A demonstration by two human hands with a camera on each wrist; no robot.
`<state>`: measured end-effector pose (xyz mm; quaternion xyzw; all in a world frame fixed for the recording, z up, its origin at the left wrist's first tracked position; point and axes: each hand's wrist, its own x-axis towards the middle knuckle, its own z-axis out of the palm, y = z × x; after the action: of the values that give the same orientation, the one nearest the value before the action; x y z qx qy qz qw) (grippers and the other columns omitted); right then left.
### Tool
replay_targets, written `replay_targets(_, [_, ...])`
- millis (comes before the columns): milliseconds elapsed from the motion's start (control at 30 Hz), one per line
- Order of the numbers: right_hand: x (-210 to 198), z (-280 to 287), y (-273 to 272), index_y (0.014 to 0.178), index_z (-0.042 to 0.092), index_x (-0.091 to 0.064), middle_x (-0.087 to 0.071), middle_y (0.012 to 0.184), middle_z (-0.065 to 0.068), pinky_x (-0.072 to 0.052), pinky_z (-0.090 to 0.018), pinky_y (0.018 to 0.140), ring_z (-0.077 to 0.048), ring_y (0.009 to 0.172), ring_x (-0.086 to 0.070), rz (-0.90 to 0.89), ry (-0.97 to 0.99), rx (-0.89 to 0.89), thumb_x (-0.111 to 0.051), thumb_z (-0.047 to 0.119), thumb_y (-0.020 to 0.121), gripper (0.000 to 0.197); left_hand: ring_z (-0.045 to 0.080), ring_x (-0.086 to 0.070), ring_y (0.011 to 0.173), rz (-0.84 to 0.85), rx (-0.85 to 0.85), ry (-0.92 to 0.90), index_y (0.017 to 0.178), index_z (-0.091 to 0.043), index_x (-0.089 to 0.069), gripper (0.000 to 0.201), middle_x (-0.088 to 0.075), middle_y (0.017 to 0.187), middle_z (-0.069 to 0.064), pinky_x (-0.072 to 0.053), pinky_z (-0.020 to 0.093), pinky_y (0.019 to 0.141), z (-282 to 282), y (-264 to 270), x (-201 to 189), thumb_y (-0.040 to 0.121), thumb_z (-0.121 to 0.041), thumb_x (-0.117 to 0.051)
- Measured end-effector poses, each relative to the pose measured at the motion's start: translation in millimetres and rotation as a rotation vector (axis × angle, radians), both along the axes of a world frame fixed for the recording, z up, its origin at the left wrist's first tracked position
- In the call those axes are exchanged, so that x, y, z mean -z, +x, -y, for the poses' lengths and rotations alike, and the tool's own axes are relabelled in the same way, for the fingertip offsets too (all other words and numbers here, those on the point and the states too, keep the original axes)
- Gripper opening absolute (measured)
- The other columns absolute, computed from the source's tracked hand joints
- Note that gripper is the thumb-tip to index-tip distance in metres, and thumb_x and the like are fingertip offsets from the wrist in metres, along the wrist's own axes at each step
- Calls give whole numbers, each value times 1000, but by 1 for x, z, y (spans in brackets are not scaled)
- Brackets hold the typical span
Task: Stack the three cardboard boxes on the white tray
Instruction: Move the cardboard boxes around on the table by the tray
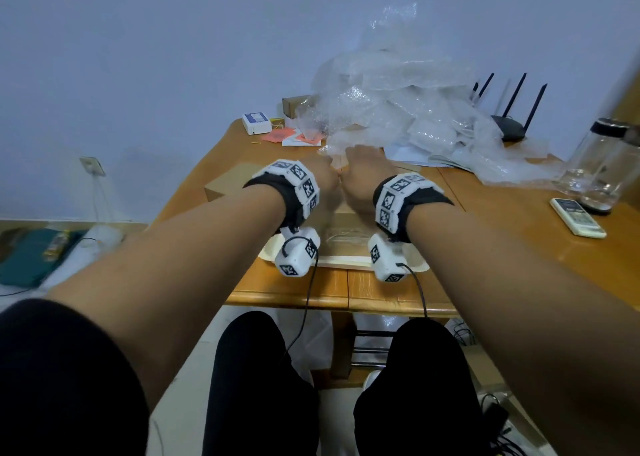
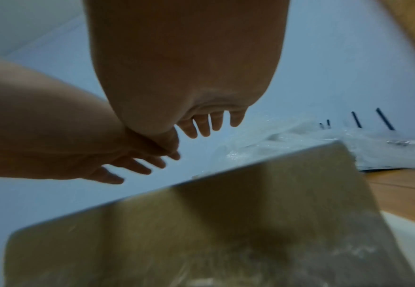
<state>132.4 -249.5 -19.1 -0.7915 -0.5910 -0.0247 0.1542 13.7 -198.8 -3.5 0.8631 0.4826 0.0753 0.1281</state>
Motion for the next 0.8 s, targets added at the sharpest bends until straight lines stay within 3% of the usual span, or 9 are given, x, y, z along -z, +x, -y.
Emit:
replay_targets(67, [12, 0, -5, 138, 5, -48, -50, 145, -17, -36, -44, 110, -33, 135, -45, 59, -72, -65, -42, 27, 99, 45, 35, -36, 147, -100, 83, 10, 154, -10, -40, 49, -37, 161, 18, -29, 45, 117, 5, 4, 20, 109, -28, -37])
replay_targets(133, [34, 1, 1, 147, 7, -41, -37, 160, -15, -27, -47, 120, -30, 149, -31, 97, -198, -39, -29, 38, 102, 57, 36, -19, 155, -224, 97, 30, 161, -12, -28, 55, -20, 169, 15, -18, 53, 122, 2, -4, 39, 109, -33, -30])
replay_targets(200, [46, 2, 8, 153, 9, -36, -28, 167, -11, -21, -50, 123, -26, 155, -21, 89, -200, -34, -21, 44, 101, 64, 33, -9, 158, -166, 94, 43, 164, -20, -20, 62, -9, 173, 11, -16, 60, 124, -8, -11, 51, 105, -41, -22])
replay_targets(467, [46, 6, 45, 152, 13, -36, -31, 164, -10, -26, -51, 120, -29, 150, -31, -12, -205, 12, -21, 56, 97, 72, 31, -4, 159, -60, 153, -2, 163, -12, -22, 62, -8, 173, 14, -12, 48, 127, -17, -21, 54, 108, -41, -22])
replay_targets(533, [46, 13, 53, 151, 12, -35, -31, 163, -10, -29, -50, 119, -30, 148, -33, -123, -196, 32, -25, 53, 99, 67, 33, -6, 159, 8, 125, -43, 154, -8, -36, 57, -11, 172, 16, -15, 49, 126, -16, -23, 55, 108, -40, -27])
replay_targets(600, [47, 16, 56, 158, 11, -26, -18, 169, -9, -25, -45, 122, -30, 153, -25, -231, -185, 46, -29, 46, 103, 65, 33, -14, 158, 172, 72, -94, 145, -6, -46, 48, -15, 172, 14, -20, 48, 124, -15, -24, 56, 107, -35, -40])
replay_targets(667, [49, 17, 54, 161, 11, -19, -12, 171, -9, -24, -41, 121, -30, 154, -22, -392, -124, 63, -33, 38, 106, 62, 31, -26, 155, 438, -45, -226, 157, -11, -37, 59, -21, 171, 9, -25, 46, 124, -17, -28, 61, 103, -29, -53])
replay_targets(733, [53, 18, 54, 161, 17, -22, -34, 161, -11, -41, -41, 108, -32, 138, -46, -672, 3, 92, -40, 28, 106, 58, 31, -31, 152, 635, -167, -392, 164, -16, -24, 73, -27, 169, 8, -27, 45, 123, -23, -32, 67, 102, -29, -59])
replay_targets(800, [59, 22, 54, 161, 28, -23, -53, 144, -8, -57, -46, 89, -30, 105, -65, -1035, 138, 147, -48, 21, 103, 63, 31, -30, 153, 684, -230, -490, 165, -18, -23, 71, -28, 169, 7, -24, 43, 122, -27, -35, 68, 104, -30, -58])
